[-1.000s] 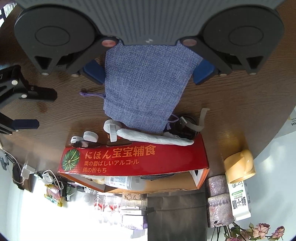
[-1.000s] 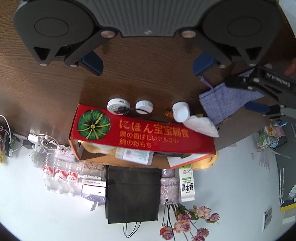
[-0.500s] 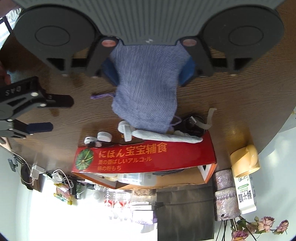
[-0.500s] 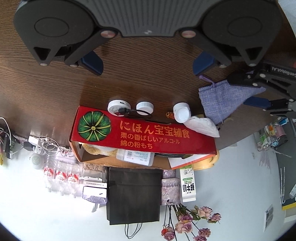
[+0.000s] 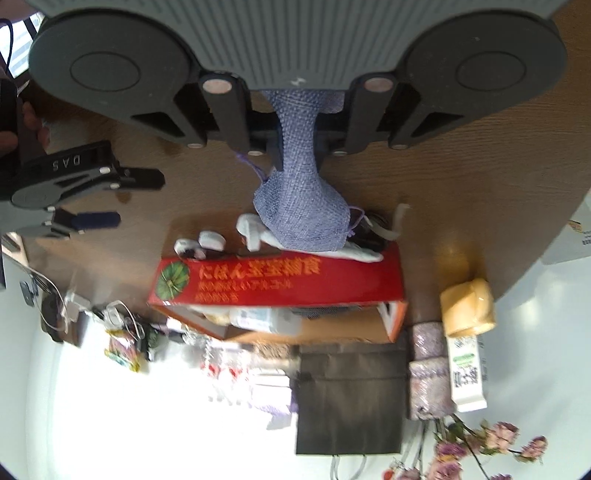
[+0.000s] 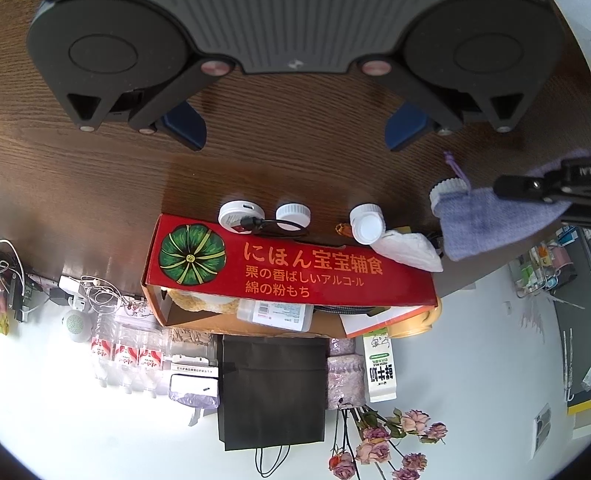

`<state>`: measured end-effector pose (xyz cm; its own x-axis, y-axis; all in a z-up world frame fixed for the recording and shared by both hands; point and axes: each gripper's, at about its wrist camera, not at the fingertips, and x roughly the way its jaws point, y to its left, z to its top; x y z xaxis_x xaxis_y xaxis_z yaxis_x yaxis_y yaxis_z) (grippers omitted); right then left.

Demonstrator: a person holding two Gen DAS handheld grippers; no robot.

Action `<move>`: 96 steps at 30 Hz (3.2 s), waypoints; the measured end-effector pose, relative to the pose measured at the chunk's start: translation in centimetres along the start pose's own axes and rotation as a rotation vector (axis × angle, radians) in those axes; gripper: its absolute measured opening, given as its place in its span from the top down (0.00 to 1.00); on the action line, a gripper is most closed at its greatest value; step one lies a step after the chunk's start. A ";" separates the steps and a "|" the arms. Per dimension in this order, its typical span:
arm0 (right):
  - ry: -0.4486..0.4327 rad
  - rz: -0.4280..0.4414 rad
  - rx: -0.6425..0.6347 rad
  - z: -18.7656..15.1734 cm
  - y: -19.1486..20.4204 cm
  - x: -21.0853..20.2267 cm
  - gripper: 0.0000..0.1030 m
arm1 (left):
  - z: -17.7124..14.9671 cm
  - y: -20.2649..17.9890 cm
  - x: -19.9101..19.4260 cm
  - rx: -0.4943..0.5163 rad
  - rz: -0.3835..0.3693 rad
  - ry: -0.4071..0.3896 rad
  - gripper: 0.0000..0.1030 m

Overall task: Organize objects
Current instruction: 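Grasp and lift the grey cloth bag with the left tool, then hold the grey bag with the left tool while the right tool grasps a white bottle cap, then carry the grey bag and white cap with both tools over the red box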

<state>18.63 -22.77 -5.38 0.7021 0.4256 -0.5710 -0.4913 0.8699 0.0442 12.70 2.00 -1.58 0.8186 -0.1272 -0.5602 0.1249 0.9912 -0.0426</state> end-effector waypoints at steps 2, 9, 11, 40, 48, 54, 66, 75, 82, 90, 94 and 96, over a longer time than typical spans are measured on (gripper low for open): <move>0.000 -0.001 0.000 0.0 0.0 0.0 0.00 | 0.2 0.4 -0.3 -0.014 0.013 -0.009 0.89; -0.002 -0.017 -0.017 0.0 0.2 0.0 0.00 | 0.5 1.5 -1.4 -0.048 0.036 -0.038 0.89; -0.007 -0.015 -0.024 0.1 0.6 0.0 0.00 | 0.6 1.9 -1.7 -0.057 0.044 -0.046 0.89; 0.042 0.178 -0.178 3.9 11.4 5.1 0.31 | 0.4 8.7 -2.6 -0.142 0.089 -0.067 0.89; 0.053 0.190 -0.169 4.6 12.1 6.1 0.62 | 0.6 9.0 -2.3 -0.151 0.073 -0.066 0.89; 0.035 0.193 -0.164 4.7 11.7 5.6 0.62 | 1.2 8.9 -2.4 -0.153 0.069 -0.080 0.89; -0.073 0.178 -0.146 6.6 9.3 2.5 0.62 | 4.0 7.0 -2.2 -0.124 0.037 -0.133 0.89; -0.146 0.104 -0.119 8.7 5.9 2.2 0.62 | 7.4 4.7 -0.4 -0.106 -0.001 -0.180 0.89; -0.206 0.056 -0.092 10.9 2.5 3.1 0.62 | 10.5 2.6 2.4 -0.087 -0.001 -0.199 0.89; -0.238 0.023 -0.098 14.4 -1.1 5.4 0.62 | 14.1 2.1 6.3 -0.126 0.013 -0.230 0.89; -0.252 -0.004 -0.077 15.5 -2.6 7.0 0.62 | 15.4 1.7 9.4 -0.100 0.027 -0.186 0.89; -0.249 -0.007 -0.053 15.9 -3.6 8.0 0.62 | 15.7 1.4 10.7 -0.088 0.022 -0.171 0.89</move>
<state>34.20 -18.51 2.94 0.8077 0.4733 -0.3516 -0.5074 0.8617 -0.0055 30.48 1.51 5.39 0.9048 -0.1020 -0.4134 0.0623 0.9922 -0.1082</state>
